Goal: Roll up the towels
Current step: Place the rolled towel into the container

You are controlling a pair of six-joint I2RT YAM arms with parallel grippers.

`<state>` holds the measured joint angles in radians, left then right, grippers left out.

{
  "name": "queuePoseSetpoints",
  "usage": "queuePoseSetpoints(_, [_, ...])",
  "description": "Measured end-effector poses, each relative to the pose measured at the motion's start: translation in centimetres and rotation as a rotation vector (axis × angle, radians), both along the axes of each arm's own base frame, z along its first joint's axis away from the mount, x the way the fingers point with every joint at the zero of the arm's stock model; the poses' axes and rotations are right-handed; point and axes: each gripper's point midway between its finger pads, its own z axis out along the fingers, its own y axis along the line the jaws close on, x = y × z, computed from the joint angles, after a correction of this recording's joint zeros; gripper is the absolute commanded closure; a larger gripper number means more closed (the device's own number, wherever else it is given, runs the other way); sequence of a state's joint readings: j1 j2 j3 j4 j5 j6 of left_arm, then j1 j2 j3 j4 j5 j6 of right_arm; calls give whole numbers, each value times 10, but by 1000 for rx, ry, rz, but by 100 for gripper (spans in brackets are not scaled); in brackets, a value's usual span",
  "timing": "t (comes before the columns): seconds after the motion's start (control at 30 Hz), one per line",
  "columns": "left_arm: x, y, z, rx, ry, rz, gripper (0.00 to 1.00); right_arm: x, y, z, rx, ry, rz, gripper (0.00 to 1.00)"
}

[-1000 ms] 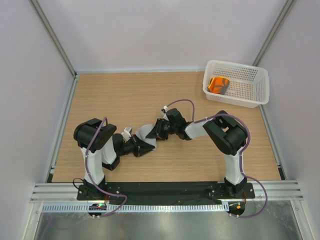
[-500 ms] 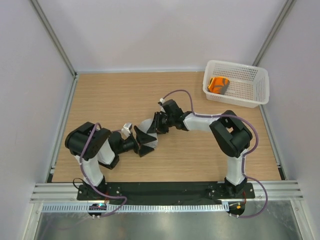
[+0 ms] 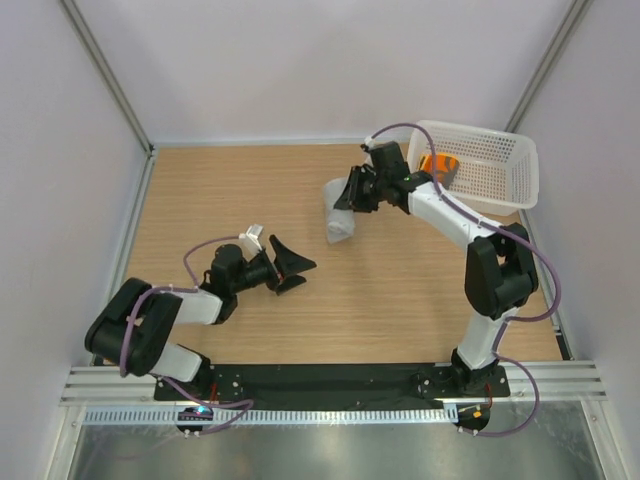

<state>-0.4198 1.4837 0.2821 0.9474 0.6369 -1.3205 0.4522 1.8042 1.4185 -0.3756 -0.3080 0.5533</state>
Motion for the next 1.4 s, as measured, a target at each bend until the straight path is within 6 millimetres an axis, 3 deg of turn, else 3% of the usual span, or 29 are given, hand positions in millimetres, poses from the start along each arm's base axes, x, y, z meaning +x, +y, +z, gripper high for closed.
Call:
queuePoseSetpoints(0.07, [5, 3, 1, 63, -39, 11, 0, 14, -16, 13, -10, -22, -26, 99])
queuePoseSetpoints(0.17, [7, 9, -9, 165, -72, 20, 0, 44, -56, 45, -15, -70, -99, 99])
queuePoseSetpoints(0.37, [0, 20, -42, 291, -41, 8, 0, 106, -174, 120, 8, -216, -328, 99])
queuePoseSetpoints(0.43, [-2, 22, -50, 308, -31, 2, 0, 119, -213, 134, 18, -245, -396, 99])
queuePoseSetpoints(0.53, [-4, 21, -57, 316, -24, -13, 1, 138, -262, 134, 18, -253, -473, 99])
queuePoseSetpoints(0.67, [-3, 20, -56, 311, -36, -16, 1, 163, -309, 99, 36, -190, -521, 99])
queuePoseSetpoints(0.83, [-5, 21, -57, 306, -49, -14, 1, 180, -349, -1, 28, 2, -554, 99])
queuePoseSetpoints(0.93, [-6, 22, -57, 304, -55, -12, 1, 172, -364, -55, 20, 124, -573, 99])
queuePoseSetpoints(1.0, [-7, 22, -57, 303, -57, -12, 1, 166, -372, -81, 20, 188, -586, 99])
queuePoseSetpoints(1.07, [-7, 22, -57, 303, -58, -12, 1, 165, -379, -91, 13, 214, -594, 99])
queuePoseSetpoints(1.4, [-6, 21, -57, 297, -62, -19, 2, 142, -421, -96, -212, 279, -684, 99])
